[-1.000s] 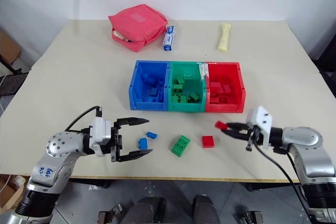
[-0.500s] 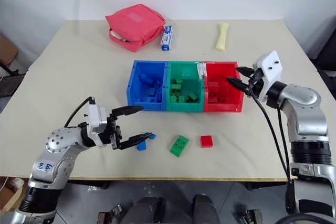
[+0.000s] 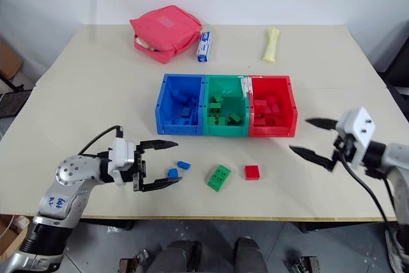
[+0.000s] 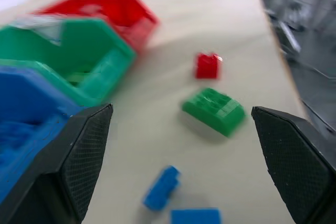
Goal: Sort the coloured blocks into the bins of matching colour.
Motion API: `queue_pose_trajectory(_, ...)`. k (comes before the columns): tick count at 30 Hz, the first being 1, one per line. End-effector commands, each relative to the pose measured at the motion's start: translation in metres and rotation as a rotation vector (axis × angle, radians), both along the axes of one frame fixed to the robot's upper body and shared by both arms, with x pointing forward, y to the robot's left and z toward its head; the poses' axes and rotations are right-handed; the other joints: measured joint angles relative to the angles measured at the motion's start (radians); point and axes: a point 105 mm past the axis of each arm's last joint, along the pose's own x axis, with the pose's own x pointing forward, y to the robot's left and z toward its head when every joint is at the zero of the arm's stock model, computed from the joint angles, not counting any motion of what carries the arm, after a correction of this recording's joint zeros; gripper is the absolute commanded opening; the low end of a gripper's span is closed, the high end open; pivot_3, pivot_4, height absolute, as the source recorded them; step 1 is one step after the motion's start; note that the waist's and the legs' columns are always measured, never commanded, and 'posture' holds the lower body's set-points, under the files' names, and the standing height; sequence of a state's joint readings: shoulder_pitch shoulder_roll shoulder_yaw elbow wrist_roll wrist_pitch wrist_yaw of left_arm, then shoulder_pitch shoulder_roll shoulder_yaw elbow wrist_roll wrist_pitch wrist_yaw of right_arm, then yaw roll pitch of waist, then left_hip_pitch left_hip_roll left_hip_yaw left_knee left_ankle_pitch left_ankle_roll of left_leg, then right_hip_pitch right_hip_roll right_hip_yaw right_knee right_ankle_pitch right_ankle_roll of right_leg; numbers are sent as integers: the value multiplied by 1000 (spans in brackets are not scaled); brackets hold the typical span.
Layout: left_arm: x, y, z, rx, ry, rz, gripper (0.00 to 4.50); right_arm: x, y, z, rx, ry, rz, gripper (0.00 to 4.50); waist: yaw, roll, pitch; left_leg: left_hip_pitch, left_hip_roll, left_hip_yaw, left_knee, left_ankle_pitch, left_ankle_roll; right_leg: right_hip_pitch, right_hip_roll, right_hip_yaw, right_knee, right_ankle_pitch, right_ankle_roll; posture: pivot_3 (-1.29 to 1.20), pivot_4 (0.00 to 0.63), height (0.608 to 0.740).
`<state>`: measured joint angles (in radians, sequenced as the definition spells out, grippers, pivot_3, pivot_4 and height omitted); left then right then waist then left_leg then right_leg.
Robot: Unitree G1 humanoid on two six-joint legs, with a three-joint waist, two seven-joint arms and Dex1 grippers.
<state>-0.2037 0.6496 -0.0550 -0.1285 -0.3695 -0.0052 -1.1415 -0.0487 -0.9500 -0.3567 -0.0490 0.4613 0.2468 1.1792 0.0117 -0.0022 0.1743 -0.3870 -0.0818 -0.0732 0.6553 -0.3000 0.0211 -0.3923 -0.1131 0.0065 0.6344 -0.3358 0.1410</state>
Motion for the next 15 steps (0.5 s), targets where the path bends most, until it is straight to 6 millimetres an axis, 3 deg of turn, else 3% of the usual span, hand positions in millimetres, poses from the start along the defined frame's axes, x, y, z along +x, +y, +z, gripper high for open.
queue_pose_trajectory(1,-4,4,-6,45,-15,-39,4500,-12,0,-6,-52,22,54,4462,-5,0,0,0,0,0,-1,0,0,0,0,0,-1,0,0,0,150,740)
queue_pose_trajectory(4,-2,6,-4,29,-12,-28,4500,-12,11,-14,-77,3,124,4462,-14,0,0,0,1,1,-1,0,0,0,0,0,-1,0,0,0,150,740)
queue_pose_trajectory(10,-4,6,-6,36,-13,-16,4500,-5,66,-50,-122,117,362,4462,-14,0,0,1,2,1,-1,0,0,-1,1,0,0,0,0,0,150,740)
queue_pose_trajectory(14,-6,4,-5,30,-21,-5,4500,13,96,-62,-126,134,412,4462,-11,0,0,0,1,0,0,0,0,-1,0,0,-1,0,0,0,150,740)
queue_pose_trajectory(15,-6,4,-4,29,-23,-1,4500,17,102,-63,-127,132,425,4290,-12,0,0,0,1,0,0,0,0,-1,0,0,-1,0,0,0,150,740)
